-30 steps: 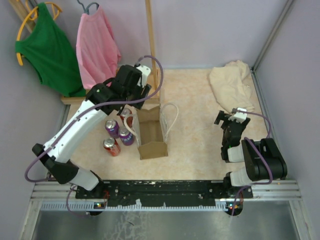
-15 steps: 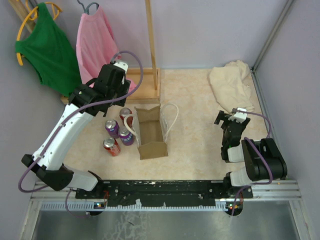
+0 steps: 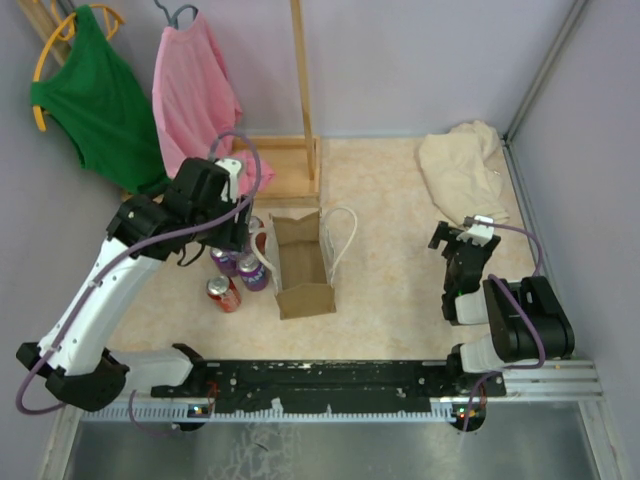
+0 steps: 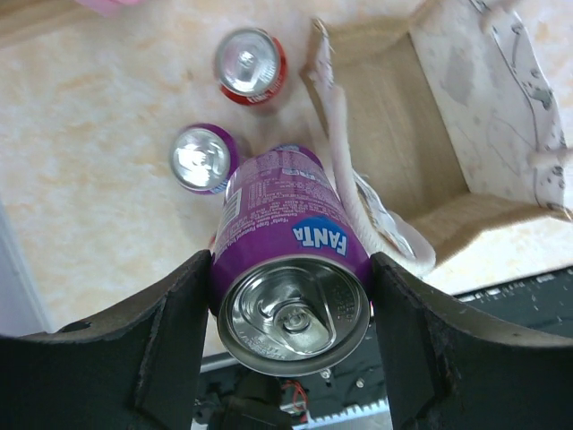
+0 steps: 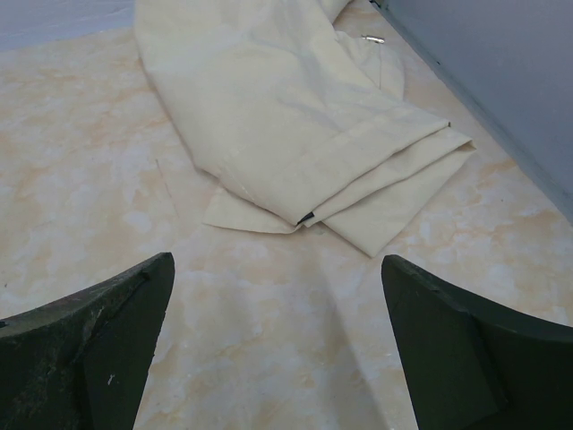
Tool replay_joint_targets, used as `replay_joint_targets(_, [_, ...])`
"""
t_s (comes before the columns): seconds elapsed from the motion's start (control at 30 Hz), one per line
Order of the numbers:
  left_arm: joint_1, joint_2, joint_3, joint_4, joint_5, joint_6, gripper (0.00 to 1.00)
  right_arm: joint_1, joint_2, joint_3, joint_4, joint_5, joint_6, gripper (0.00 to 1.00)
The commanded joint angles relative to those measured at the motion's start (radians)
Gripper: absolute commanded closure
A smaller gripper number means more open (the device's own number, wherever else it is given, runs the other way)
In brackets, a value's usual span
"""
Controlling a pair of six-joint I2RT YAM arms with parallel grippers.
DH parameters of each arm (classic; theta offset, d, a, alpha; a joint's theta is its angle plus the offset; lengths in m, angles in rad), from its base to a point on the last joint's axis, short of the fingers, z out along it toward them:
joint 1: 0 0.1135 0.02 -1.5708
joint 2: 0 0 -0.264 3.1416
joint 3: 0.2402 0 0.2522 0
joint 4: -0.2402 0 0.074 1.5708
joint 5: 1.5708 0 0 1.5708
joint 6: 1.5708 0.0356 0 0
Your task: Take the beverage out of the canvas bag
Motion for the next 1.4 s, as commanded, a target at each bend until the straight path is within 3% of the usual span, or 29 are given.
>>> replay_joint_targets(0.0, [-0.002, -0.038, -0.079, 0.026, 0.156, -0.053, 1.0, -0.003, 0.003, 0.008, 0.04, 0.004, -0.011, 0.01])
replay_joint_targets(0.63, [-0.005, -0.158, -0.515, 0.206, 0.292, -0.153, 1.0, -0.003, 0.002, 0.008, 0.04, 0.003, -0.011, 0.01])
replay_joint_targets(0.83, [-0.005, -0.136, -0.558, 0.217, 0.221, -0.153, 1.0, -0.003, 0.003, 0.008, 0.04, 0.003, -0.011, 0.01])
replay_joint_targets(1.37, [-0.005, -0.046, -0.64, 0.327, 0.244, -0.129, 0.98, -0.003, 0.003, 0.008, 0.04, 0.003, -0.01, 0.01])
